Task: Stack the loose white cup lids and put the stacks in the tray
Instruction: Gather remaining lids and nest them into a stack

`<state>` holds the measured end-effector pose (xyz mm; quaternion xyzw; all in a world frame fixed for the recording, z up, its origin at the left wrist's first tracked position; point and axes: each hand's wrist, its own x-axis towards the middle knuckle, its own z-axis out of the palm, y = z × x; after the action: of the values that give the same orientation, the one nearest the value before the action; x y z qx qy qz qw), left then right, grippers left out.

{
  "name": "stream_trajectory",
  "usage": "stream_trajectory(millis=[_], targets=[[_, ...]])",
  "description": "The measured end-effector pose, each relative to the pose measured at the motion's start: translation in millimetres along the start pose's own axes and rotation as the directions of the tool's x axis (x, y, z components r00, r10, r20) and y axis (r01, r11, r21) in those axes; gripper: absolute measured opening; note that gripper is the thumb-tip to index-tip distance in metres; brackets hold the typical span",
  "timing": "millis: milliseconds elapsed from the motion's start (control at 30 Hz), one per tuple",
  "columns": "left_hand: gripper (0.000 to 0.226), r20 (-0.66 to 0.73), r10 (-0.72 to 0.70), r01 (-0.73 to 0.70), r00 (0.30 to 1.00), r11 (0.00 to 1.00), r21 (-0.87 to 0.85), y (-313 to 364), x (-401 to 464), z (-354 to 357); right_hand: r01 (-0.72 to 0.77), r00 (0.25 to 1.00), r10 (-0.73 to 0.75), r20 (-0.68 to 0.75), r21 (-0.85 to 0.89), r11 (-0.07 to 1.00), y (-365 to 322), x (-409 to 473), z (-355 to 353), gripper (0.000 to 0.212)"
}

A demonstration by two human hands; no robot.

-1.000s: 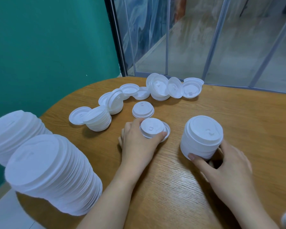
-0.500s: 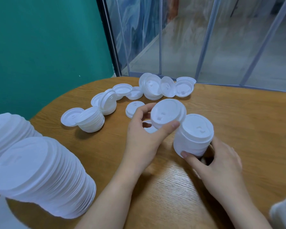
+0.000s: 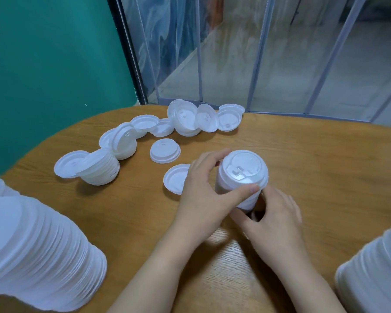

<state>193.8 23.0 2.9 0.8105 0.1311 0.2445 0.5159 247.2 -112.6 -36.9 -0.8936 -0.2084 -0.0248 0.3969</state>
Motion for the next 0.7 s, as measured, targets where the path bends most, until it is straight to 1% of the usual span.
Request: stream_trajectory(millis=[100, 300, 467, 600, 700], targets=[[0.069, -0.007, 0.012, -0.012, 1.000, 1.000, 0.021, -3, 2, 3, -0.003, 1.000, 0.003, 0.011, -0.004, 1.000, 0, 1, -1, 0.055], [0.067, -0.004, -0.026, 0.026, 1.000, 1.000, -0.006, -7, 3, 4, -0.008, 1.000, 0.009, 0.028, -0.007, 1.000, 1, 1, 0, 0.065], [0.059, 0.002, -0.058, 0.058, 0.998, 0.998, -0.007, -7, 3, 2, 0.000, 1.000, 0.000, 0.031, -0.010, 1.000, 2, 0, 1, 0.067], [0.064, 0.022, -0.065, 0.065, 0.998, 0.998, 0.004, -7, 3, 0, 0.011, 1.000, -0.011, 0.002, 0.025, 1.000, 1, -1, 2, 0.057], [0.079, 0.059, -0.082, 0.080, 0.995, 0.996, 0.033, -8, 0, -10, 0.018, 1.000, -0.017, -0.019, 0.039, 0.999, 0, -1, 2, 0.050]])
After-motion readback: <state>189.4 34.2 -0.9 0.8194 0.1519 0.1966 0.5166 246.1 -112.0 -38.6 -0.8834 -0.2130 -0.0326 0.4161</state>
